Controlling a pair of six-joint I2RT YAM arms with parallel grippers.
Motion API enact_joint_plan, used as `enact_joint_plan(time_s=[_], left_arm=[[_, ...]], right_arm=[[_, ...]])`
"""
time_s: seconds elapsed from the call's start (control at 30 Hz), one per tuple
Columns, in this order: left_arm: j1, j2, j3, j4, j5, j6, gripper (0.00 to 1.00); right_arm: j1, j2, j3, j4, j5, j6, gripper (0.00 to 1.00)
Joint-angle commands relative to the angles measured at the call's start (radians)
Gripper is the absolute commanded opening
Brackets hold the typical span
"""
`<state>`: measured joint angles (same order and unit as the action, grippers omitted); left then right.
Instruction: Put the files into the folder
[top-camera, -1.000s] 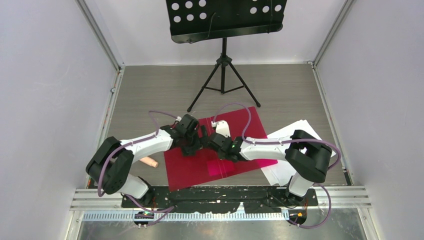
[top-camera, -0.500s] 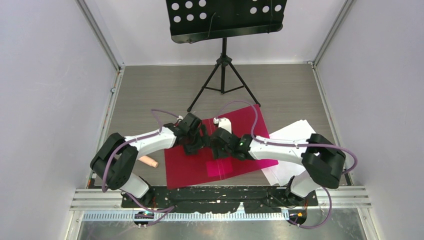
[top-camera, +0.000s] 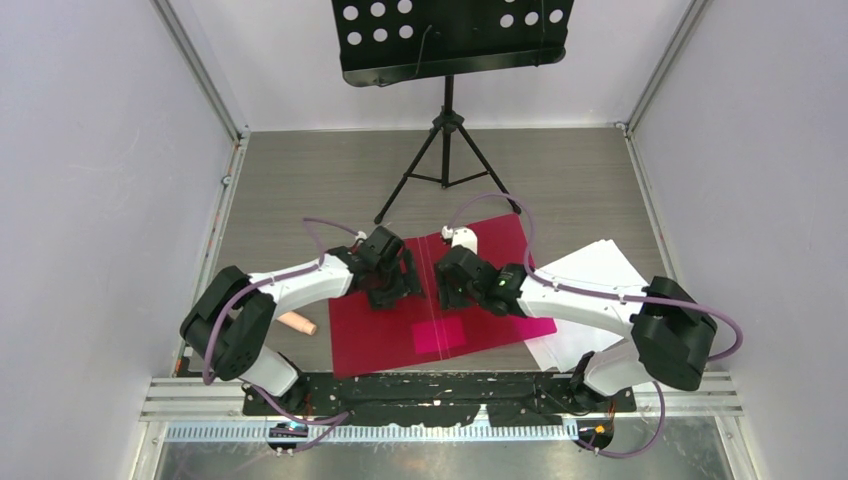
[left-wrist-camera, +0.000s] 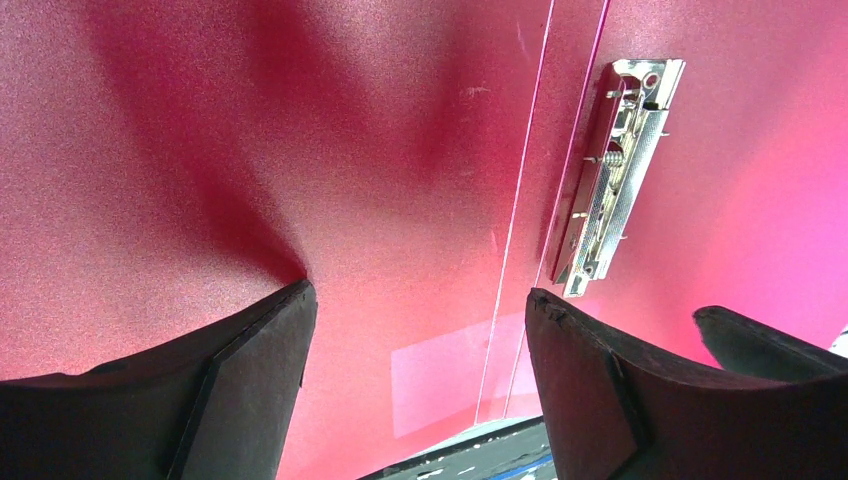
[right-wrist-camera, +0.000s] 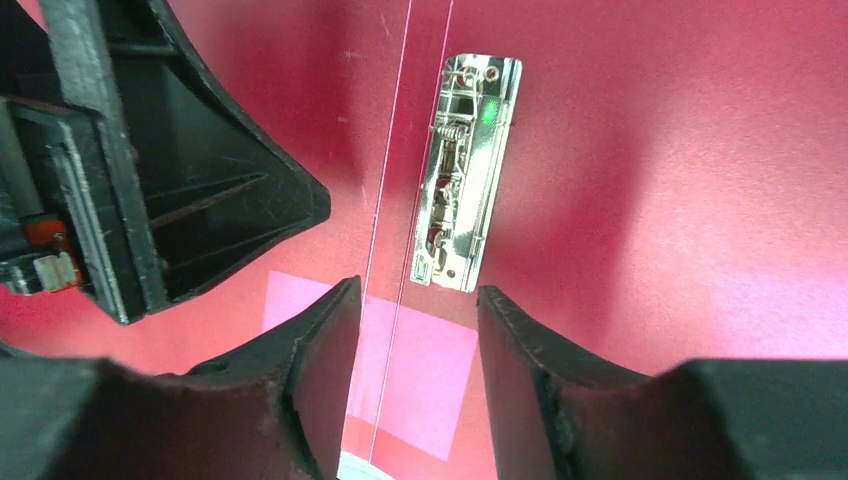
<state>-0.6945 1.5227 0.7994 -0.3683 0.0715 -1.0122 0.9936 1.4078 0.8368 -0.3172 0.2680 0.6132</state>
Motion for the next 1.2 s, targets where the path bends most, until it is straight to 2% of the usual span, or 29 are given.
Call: enact_joint_plan(time_s=[0.0,0.1,0.23,0.77,1.17], left_arm=[[0.002,0.011,-0.048,-0.081,-0.097,0.057,0.81],[0.002,0.007,-0.049,-0.086,-0.100,0.063,0.81],[0.002,0.015,-0.051,-0.082,-0.098,0.064,0.81],[0.002,0.031,-0.053,-0.073,-0.090,0.064,0.81],[0.002,0.040,-0.055,-0.078,-0.095,0.070,0.81]], right_arm=[[0.002,0.035,-0.002,0.015,-0.026,-0.024,0.49],[0.002,0.050,-0.012,0.019,-0.016,-0.021,0.42],[0.006,0.081,-0.021,0.026,-0.008,-0.020,0.40],[0.041,0.152,0.000,0.031,0.055,0.012,0.37],[0.040,0.233,0.036,0.008,0.114,0.057,0.18]])
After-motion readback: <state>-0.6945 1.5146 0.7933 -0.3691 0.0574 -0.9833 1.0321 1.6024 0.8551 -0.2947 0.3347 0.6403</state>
